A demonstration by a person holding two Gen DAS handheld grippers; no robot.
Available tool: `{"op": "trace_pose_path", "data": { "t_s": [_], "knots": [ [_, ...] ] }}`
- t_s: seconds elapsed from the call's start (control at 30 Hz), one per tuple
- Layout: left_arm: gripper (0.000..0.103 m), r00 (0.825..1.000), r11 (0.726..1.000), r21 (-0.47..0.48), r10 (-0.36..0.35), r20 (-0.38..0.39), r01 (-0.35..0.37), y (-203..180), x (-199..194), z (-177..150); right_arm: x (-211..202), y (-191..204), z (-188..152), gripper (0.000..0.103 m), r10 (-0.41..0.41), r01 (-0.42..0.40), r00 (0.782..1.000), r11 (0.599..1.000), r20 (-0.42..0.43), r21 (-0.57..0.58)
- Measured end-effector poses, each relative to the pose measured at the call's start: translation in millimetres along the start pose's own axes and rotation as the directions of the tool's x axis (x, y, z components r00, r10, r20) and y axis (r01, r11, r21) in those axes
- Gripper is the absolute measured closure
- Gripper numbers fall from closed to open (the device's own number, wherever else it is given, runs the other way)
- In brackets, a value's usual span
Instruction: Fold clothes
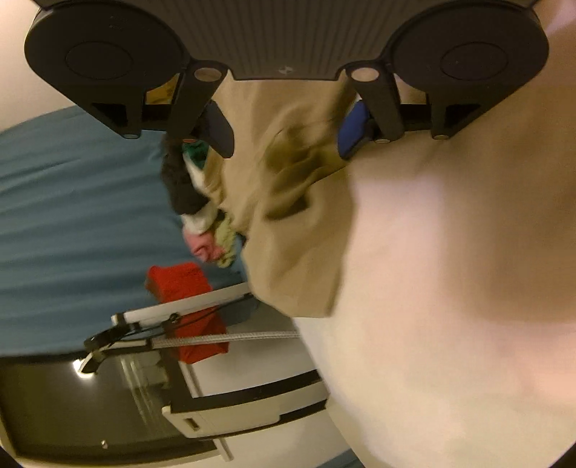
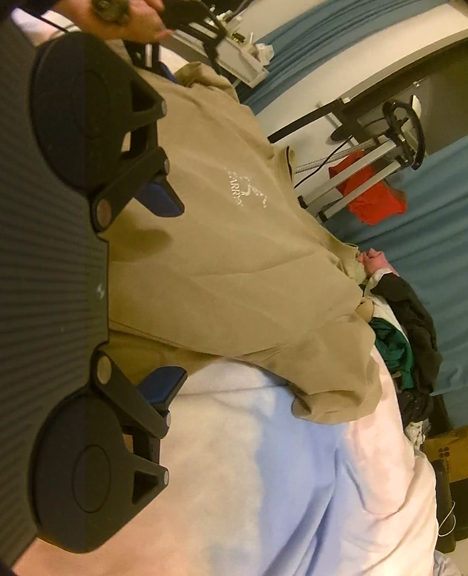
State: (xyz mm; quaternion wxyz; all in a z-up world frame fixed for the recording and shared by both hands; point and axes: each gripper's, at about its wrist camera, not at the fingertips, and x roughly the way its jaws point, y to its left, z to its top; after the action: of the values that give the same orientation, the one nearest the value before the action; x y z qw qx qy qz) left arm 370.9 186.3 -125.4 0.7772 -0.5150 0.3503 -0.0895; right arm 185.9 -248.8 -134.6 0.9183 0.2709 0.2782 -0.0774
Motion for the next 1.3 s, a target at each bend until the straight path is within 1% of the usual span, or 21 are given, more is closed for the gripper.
{"op": "trace_pose_path", "data": {
  "t_s": [0.1,0.2,0.27,0.33,0.47,0.5,0.53,0.57,0.6,0.63,0.67,0.7,0.77,0.83,0.97,1.03,1.07,1.1,1.13,1.17,1.3],
  "knots": [
    [0.036,0.998,0.999,-0.032,0.034,0.061,-0.032,7.2,-24.1,-7.1,-1.7,0.4,-1.2,0.012,-0.003,0.003,1.0,1.0,-0.009,0.004],
    [0.034,0.994,0.995,-0.087,0.05,0.098,-0.042,9.3,-23.0,-7.8,-4.6,1.8,-3.3,0.012,-0.005,0.005,1.0,1.0,-0.013,0.001],
    [0.028,0.991,0.992,-0.117,0.054,0.12,-0.04,8.0,-13.7,-5.3,-6.3,2.8,-4.5,0.012,-0.008,0.008,1.0,1.0,-0.013,-0.002],
    [0.011,0.988,0.996,-0.057,0.074,0.132,-0.067,-7.1,0.9,-4.7,-7.2,2.8,-5.4,0.012,-0.008,0.008,1.0,1.0,-0.014,-0.004],
    [0.012,0.978,0.988,0.049,0.137,0.158,-0.146,-33.1,25.7,-7.3,-7.2,3.7,-7.8,0.012,-0.012,0.012,1.0,1.0,-0.013,-0.023],
    [0.021,0.977,0.986,0.05,0.148,0.156,-0.157,-37.9,29.3,-5.6,-7.0,4.3,-8.7,0.012,-0.013,0.013,1.0,0.999,-0.012,-0.029],
    [0.045,0.975,0.984,0.05,0.159,0.154,-0.168,-42.8,33.0,-3.8,-6.8,4.9,-9.6,0.012,-0.015,0.014,1.0,0.999,-0.012,-0.036],
    [0.061,0.977,0.983,0.022,0.177,0.12,-0.181,-42.1,34.3,1.1,-6.6,5.5,-10.5,0.012,-0.016,0.016,1.0,0.999,-0.011,-0.043],
    [0.085,0.977,0.981,-0.006,0.194,0.084,-0.194,-41.1,35.6,6.2,-6.7,5.9,-11.0,0.012,-0.016,0.015,1.0,0.999,-0.01,-0.046],
    [0.092,0.977,0.978,-0.034,0.209,0.047,-0.208,-40.1,36.8,11.3,-7.1,6.4,-11.3,0.012,-0.015,0.014,1.0,0.999,-0.009,-0.048],
    [0.093,0.973,0.973,-0.042,0.23,0.027,-0.229,-39.7,34.4,17.0,-7.3,5.8,-11.1,0.012,-0.012,0.011,1.0,0.999,-0.009,-0.045],
    [0.094,0.967,0.967,-0.019,0.254,0.032,-0.253,-43.5,29.0,23.1,-7.1,5.1,-10.7,0.012,-0.01,0.009,1.0,0.999,-0.01,-0.04],
    [0.094,0.952,0.947,0.097,0.305,0.041,-0.307,-58.1,15.0,37.1,-6.3,3.5,-10.0,0.012,-0.006,0.005,1.0,1.0,-0.012,-0.031],
    [0.096,0.938,0.921,0.18,0.345,0.035,-0.345,-69.8,3.6,51.3,-6.4,3.3,-10.0,0.012,-0.005,0.005,1.0,1.0,-0.013,-0.03],
    [0.093,0.936,0.903,0.246,0.348,0.057,-0.351,-80.2,-16.3,70.4,-6.8,3.3,-10.2,0.012,-0.006,0.005,1.0,0.999,-0.013,-0.032],
    [0.083,0.934,0.898,0.257,0.346,0.087,-0.356,-79.9,-25.3,75.2,-6.9,3.3,-10.4,0.012,-0.006,0.006,1.0,0.999,-0.013,-0.032],
    [0.08,0.933,0.901,0.243,0.342,0.116,-0.36,-78.1,-28.1,76.9,-7.0,3.2,-10.5,0.012,-0.006,0.006,1.0,0.999,-0.013,-0.033],
    [0.073,0.93,0.903,0.229,0.338,0.145,-0.364,-76.4,-30.9,78.8,-7.1,3.2,-10.5,0.012,-0.006,0.006,1.0,0.999,-0.013,-0.033],
    [0.06,0.926,0.905,0.215,0.334,0.174,-0.367,-74.6,-33.7,80.6,-7.2,3.2,-10.6,0.012,-0.006,0.006,1.0,0.999,-0.013,-0.033],
    [0.055,0.93,0.91,0.209,0.324,0.174,-0.357,-67.8,-37.9,80.7,-7.3,3.2,-10.7,0.012,-0.006,0.006,1.0,0.999,-0.013,-0.034],
    [0.046,0.943,0.923,0.211,0.292,0.16,-0.322,-45.8,-45.2,81.7,-7.4,3.3,-11.0,0.012,-0.008,0.007,1.0,0.999,-0.013,-0.037]
  ]
}}
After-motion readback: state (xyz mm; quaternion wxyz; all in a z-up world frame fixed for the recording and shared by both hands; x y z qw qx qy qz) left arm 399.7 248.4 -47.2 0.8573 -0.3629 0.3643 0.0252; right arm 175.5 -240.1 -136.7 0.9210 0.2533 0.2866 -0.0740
